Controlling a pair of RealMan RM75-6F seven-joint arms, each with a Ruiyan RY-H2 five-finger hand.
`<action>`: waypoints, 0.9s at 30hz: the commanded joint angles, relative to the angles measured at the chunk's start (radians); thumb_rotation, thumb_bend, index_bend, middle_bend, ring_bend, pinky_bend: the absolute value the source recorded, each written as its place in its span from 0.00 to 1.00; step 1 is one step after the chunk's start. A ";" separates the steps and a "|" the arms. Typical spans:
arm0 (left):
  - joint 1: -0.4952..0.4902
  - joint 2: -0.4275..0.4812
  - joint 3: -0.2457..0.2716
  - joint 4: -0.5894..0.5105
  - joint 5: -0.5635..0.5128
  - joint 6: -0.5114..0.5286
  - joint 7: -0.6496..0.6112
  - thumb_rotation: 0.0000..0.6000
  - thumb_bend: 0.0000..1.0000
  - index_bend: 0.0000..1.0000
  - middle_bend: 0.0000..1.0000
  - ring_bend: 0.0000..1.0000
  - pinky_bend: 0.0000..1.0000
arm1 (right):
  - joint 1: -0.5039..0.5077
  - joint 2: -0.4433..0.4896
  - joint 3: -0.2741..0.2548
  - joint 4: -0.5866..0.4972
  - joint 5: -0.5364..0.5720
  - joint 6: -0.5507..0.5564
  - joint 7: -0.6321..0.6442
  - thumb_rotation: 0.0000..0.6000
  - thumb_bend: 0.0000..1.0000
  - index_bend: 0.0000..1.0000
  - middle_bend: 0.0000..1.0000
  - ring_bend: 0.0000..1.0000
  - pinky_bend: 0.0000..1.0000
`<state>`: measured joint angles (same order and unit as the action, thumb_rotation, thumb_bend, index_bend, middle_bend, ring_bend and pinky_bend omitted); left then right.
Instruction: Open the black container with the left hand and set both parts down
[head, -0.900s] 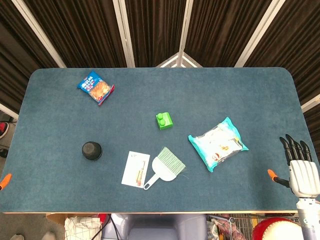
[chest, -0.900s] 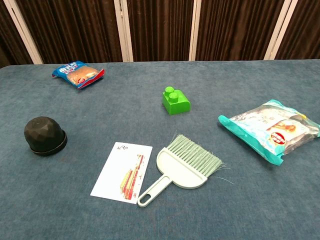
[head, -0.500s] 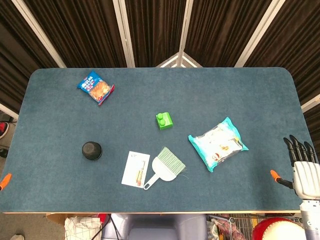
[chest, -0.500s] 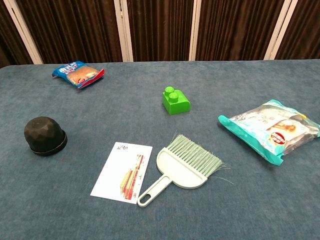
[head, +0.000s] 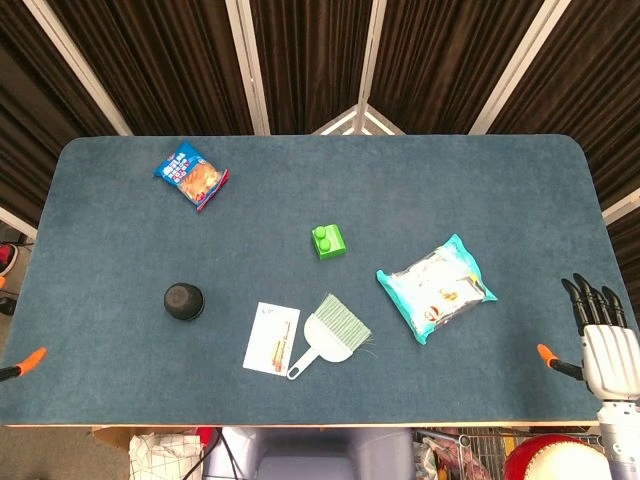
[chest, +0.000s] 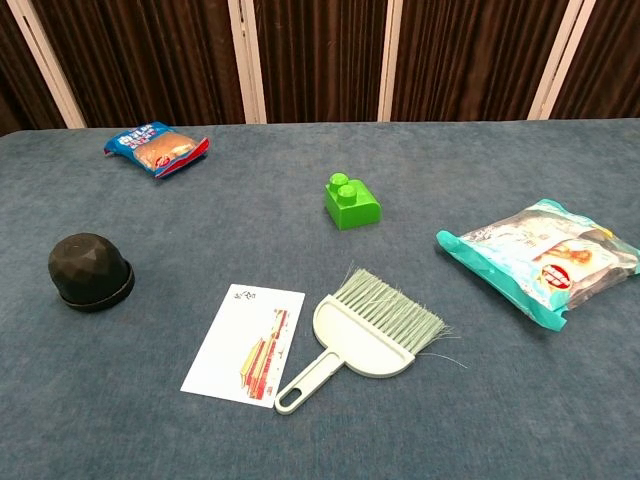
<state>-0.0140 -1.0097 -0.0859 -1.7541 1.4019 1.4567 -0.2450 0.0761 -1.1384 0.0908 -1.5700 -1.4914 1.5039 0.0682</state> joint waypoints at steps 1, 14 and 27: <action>-0.055 -0.015 -0.009 0.017 -0.004 -0.086 -0.071 1.00 0.20 0.04 0.00 0.00 0.00 | 0.000 0.001 0.001 0.004 0.000 0.000 0.007 1.00 0.21 0.00 0.03 0.11 0.04; -0.257 -0.221 -0.091 0.154 -0.182 -0.353 -0.024 1.00 0.17 0.03 0.04 0.00 0.00 | -0.003 0.005 -0.012 0.000 -0.014 -0.004 0.029 1.00 0.21 0.00 0.03 0.11 0.04; -0.350 -0.450 -0.076 0.364 -0.225 -0.461 0.030 1.00 0.16 0.03 0.07 0.00 0.00 | 0.018 -0.008 -0.002 0.017 0.004 -0.040 0.049 1.00 0.21 0.00 0.03 0.11 0.04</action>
<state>-0.3520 -1.4396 -0.1682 -1.4094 1.1762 1.0085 -0.2200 0.0920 -1.1457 0.0865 -1.5548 -1.4890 1.4640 0.1137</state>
